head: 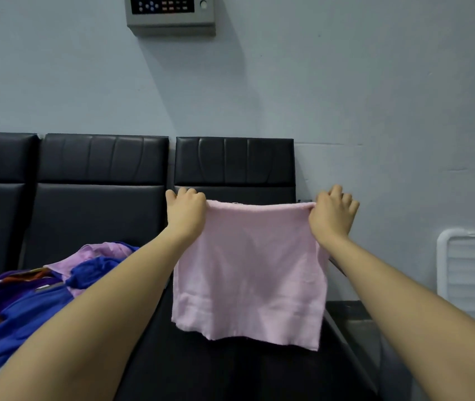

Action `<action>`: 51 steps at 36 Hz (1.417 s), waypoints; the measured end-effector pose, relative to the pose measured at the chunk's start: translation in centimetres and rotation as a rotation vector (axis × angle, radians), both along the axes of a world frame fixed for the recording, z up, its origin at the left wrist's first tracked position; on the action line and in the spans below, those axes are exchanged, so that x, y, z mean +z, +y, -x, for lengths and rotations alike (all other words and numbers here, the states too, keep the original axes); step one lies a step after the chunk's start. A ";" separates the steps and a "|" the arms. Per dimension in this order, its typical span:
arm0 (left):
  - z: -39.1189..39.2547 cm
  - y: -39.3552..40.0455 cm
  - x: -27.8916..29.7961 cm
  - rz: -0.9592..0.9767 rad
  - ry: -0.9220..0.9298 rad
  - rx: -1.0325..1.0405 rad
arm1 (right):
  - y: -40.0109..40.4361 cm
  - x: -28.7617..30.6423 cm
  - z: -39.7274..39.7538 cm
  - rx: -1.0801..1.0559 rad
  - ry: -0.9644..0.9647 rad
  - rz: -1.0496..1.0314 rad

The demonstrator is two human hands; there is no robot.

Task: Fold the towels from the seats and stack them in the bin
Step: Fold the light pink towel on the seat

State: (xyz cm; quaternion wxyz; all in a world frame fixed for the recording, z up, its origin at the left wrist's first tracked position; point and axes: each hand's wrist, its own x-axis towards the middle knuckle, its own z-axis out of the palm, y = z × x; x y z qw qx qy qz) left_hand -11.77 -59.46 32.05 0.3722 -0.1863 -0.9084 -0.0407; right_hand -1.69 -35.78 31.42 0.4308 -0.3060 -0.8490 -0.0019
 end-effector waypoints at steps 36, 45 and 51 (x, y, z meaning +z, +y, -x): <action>0.8 -1.3 -3.4 -0.078 -0.218 0.109 | -0.2 -2.7 0.6 0.056 -0.189 0.069; 3.2 -0.5 -5.3 -0.448 -0.409 0.019 | 1.9 -5.3 2.2 0.115 -0.013 0.177; 4.9 0.5 -6.7 -0.941 -0.605 -0.205 | 2.3 -7.4 3.9 0.176 0.096 0.546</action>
